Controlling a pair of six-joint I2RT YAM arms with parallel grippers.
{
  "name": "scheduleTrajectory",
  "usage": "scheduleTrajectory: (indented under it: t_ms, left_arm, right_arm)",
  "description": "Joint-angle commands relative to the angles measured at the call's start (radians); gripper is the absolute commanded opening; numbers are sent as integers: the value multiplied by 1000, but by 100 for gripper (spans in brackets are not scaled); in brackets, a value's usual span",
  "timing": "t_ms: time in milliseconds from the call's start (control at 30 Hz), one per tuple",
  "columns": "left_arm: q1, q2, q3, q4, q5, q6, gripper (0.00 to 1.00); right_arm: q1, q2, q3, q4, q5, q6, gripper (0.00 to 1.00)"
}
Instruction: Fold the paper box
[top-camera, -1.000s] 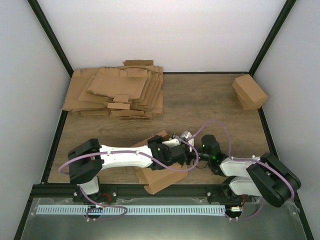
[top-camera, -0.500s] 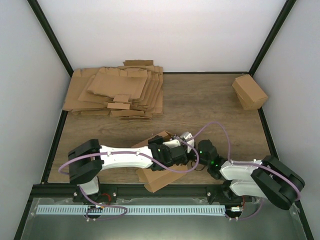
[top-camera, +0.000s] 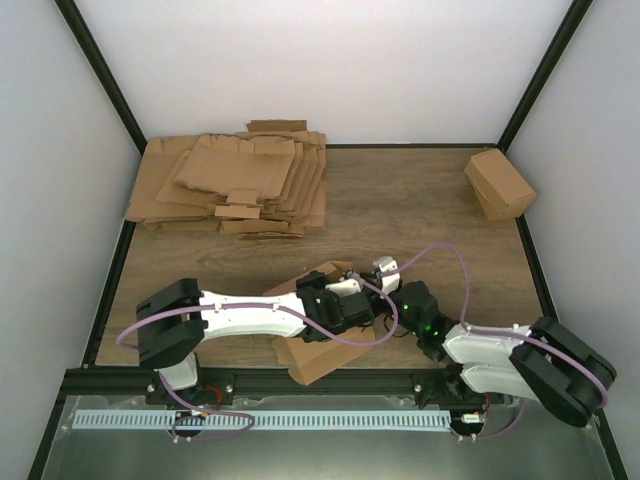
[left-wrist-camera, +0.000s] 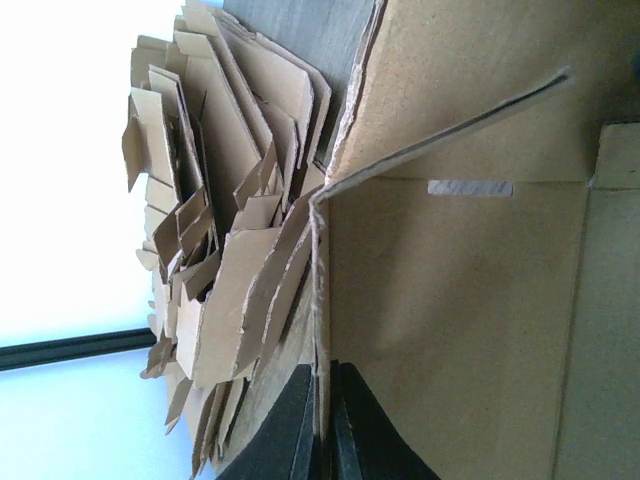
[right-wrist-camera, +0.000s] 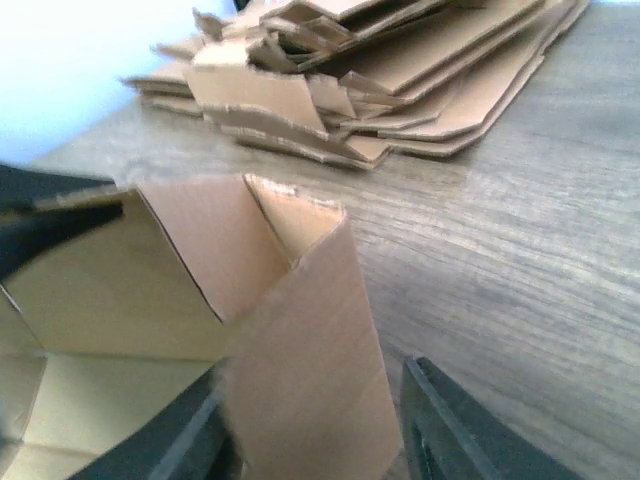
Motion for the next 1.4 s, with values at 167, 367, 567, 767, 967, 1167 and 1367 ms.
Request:
scheduleTrajectory:
  t_ms: [167, 367, 567, 767, 967, 1167, 1367]
  left_arm:
    - [-8, -5, 0, 17, -22, 3, 4]
    - [-8, -18, 14, 12, 21, -4, 4]
    - [-26, -8, 33, -3, 39, -18, 4]
    - [-35, 21, 46, -14, 31, -41, 4]
    - [-37, 23, 50, -15, 38, -51, 4]
    - [-36, 32, 51, -14, 34, -52, 4]
    - [-37, 35, 50, -13, 32, -51, 4]
  right_arm:
    - [10, -140, -38, -106, -3, -5, 16]
    - [11, -159, -40, -147, -46, 76, 1]
    - [46, -188, -18, -217, -43, 130, 1]
    - [89, -203, 39, -296, -14, 167, 2]
    - [117, -200, 97, -369, -5, 225, 3]
    - [140, -164, 163, -454, 40, 254, 7]
    - [141, -152, 188, -492, 75, 277, 8]
